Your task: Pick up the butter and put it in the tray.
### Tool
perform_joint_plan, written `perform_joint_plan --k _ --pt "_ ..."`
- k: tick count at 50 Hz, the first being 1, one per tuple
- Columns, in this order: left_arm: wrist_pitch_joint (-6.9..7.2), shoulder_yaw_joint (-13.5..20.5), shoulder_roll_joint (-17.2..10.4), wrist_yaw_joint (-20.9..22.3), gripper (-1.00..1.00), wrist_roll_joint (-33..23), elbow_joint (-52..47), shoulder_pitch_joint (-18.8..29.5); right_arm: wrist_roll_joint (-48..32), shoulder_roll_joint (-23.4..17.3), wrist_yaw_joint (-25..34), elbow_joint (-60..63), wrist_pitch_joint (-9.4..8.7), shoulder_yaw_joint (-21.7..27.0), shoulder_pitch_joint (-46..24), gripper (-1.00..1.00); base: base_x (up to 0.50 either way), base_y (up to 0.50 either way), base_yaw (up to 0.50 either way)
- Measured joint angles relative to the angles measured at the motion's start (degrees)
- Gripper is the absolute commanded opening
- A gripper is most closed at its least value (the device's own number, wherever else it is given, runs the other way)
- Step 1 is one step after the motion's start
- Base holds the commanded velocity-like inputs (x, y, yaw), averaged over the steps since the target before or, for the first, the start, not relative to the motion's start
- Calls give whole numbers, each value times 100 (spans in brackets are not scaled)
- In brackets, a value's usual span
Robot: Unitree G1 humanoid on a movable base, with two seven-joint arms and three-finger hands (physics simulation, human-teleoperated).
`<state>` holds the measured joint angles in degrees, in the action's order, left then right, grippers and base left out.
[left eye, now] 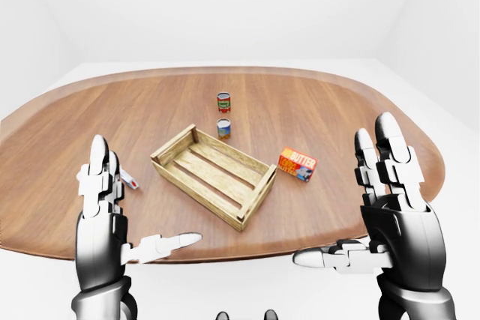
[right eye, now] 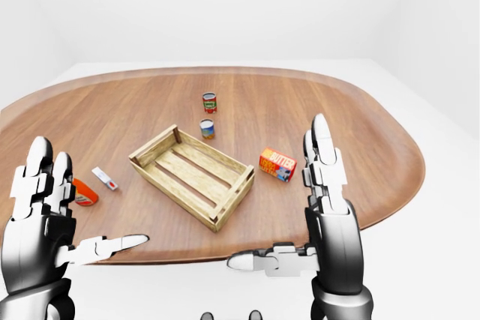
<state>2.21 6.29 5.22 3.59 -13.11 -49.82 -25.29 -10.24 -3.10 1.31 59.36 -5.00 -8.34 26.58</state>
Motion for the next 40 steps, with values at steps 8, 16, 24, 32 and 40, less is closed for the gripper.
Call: perform_joint_plan --k 8,16,24,32,40 --pt "-4 -8 -7 -1 100 2 10 0 6 -6 -8 -12 0 -4 -2 100 50 -26 0" --pt "-7 -15 -9 -1 100 0 17 0 4 -17 -11 -13 0 -19 -1 100 50 -26 0" --pt "-2 -17 -10 6 100 10 20 36 -26 -35 -24 6 0 -50 0 100 50 -26 0" --pt "2 11 -6 15 100 25 16 21 -47 -53 -34 30 0 -94 7 100 51 -23 0" --pt "-2 15 -1 25 100 27 9 7 -58 -70 -47 44 0 -125 7 100 52 -22 0"
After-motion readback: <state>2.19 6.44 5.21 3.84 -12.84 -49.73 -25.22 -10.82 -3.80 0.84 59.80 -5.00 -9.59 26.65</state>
